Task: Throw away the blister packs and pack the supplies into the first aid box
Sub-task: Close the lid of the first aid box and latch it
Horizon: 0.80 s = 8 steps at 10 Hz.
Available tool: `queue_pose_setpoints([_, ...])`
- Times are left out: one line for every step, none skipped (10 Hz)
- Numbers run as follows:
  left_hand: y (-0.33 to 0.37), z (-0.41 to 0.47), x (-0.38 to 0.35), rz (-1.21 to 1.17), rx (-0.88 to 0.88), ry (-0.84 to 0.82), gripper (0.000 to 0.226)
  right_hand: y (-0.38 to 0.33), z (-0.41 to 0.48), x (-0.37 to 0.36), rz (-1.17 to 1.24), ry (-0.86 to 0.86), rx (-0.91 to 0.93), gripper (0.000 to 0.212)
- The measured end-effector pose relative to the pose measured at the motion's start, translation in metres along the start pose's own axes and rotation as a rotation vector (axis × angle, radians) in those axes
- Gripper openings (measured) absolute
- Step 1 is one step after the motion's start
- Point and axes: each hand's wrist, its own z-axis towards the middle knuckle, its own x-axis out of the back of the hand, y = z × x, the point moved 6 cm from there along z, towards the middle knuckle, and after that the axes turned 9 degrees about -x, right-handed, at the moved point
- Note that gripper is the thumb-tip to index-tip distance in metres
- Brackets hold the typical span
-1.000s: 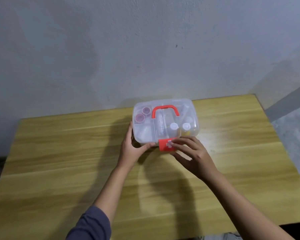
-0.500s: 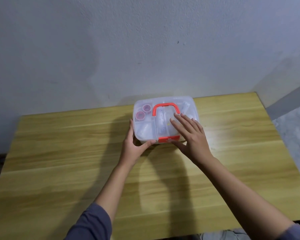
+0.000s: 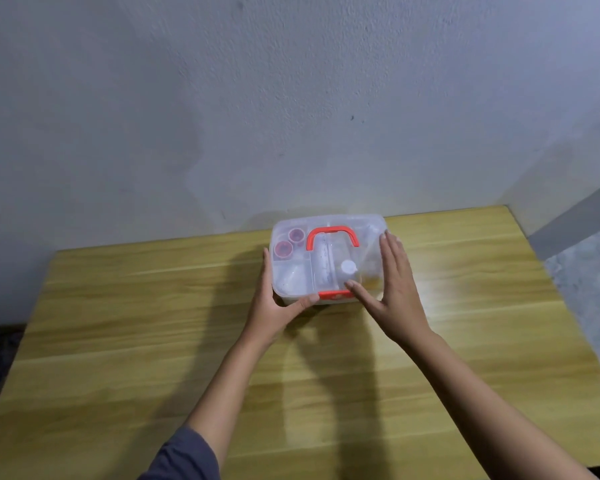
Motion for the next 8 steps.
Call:
queue_pose_setpoints([0.007, 0.009, -0.005, 0.025, -0.022, 0.0, 0.119, 0.016, 0.002, -0.004, 0.208, -0.104, -0.224, 0.101])
queue_pose_setpoints([0.008, 0.023, -0.006, 0.018, -0.048, -0.015, 0.116, 0.022, 0.01, -0.005, 0.349, -0.132, -0.285, 0.101])
queue_pose_setpoints([0.01, 0.034, -0.008, 0.007, -0.051, -0.023, 0.115, 0.023, 0.021, -0.006, 0.38, -0.137, -0.291, 0.1])
queue_pose_setpoints([0.015, 0.052, -0.012, 0.013, -0.067, -0.027, 0.113, 0.024, 0.042, -0.004, 0.404, -0.157, -0.3, 0.1])
queue_pose_setpoints([0.013, 0.058, -0.014, 0.025, -0.059, -0.01, 0.114, 0.026, 0.052, -0.002, 0.402, -0.187, -0.305, 0.1])
queue_pose_setpoints([0.011, 0.056, -0.014, 0.031, -0.046, -0.018, 0.109, 0.029, 0.052, -0.002, 0.39, -0.196, -0.312, 0.101])
queue_pose_setpoints([0.018, 0.054, -0.014, 0.081, -0.02, -0.073, 0.112, 0.026, 0.052, -0.001, 0.372, -0.213, -0.318, 0.101])
queue_pose_setpoints([0.022, 0.049, -0.014, 0.143, 0.045, -0.094, 0.116, 0.024, 0.053, 0.003, 0.327, -0.244, -0.34, 0.103])
